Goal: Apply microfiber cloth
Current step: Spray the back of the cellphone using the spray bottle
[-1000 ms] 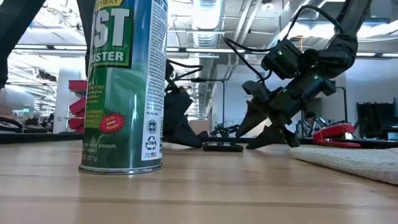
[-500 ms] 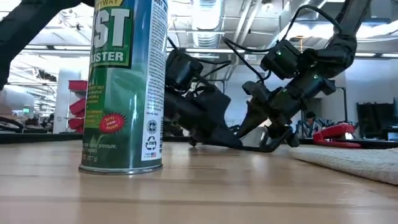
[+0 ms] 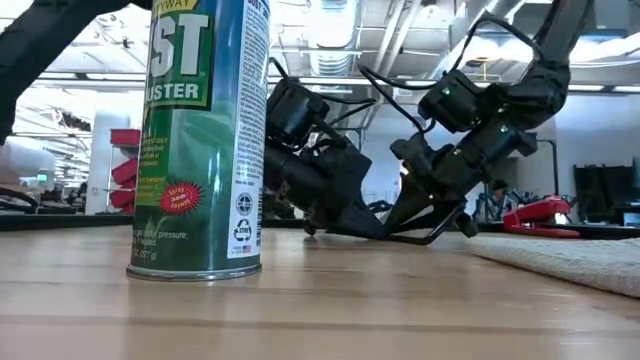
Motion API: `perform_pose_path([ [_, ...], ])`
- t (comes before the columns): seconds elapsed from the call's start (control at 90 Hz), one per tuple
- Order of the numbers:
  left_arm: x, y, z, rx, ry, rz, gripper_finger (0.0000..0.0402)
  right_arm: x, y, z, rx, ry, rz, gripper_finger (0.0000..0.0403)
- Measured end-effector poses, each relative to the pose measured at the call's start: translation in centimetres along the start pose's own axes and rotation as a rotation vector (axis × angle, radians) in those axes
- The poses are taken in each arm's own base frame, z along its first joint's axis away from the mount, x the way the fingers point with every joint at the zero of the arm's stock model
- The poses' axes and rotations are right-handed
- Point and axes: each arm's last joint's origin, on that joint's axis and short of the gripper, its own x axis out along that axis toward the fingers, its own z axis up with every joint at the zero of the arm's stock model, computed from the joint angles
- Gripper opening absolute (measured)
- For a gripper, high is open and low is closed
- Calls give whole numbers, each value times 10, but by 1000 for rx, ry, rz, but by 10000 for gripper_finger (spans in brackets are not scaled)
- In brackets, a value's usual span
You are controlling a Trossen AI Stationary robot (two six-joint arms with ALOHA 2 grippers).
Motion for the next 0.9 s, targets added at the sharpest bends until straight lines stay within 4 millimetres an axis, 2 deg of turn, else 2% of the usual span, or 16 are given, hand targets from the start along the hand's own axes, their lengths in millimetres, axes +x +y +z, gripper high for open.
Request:
perform_pose_path([
  [0.144, 0, 0, 0, -2, -1, 1, 0, 0, 0, 2, -47, -9, 8, 95],
  [0.267, -1, -1, 1, -8, -1, -2, 0, 0, 4, 5, -94, -28, 48, 31],
  [0.322, -2, -1, 3, -12, -3, -5, 0, -1, 7, 7, -141, -60, 73, 16],
  [0.5, -14, -3, 16, -34, 5, -39, 0, -4, 14, 16, -203, -153, 143, 12],
  [0.667, -34, -8, 35, -22, 9, -78, 0, -16, 20, 22, -277, -233, 97, 11],
  [0.789, -56, -9, 55, -17, -132, -151, 0, -35, 30, 32, -319, -334, 76, 9],
  [0.9, -73, 0, 56, -60, -277, -231, 0, -52, 40, 38, -354, -421, 56, 9],
])
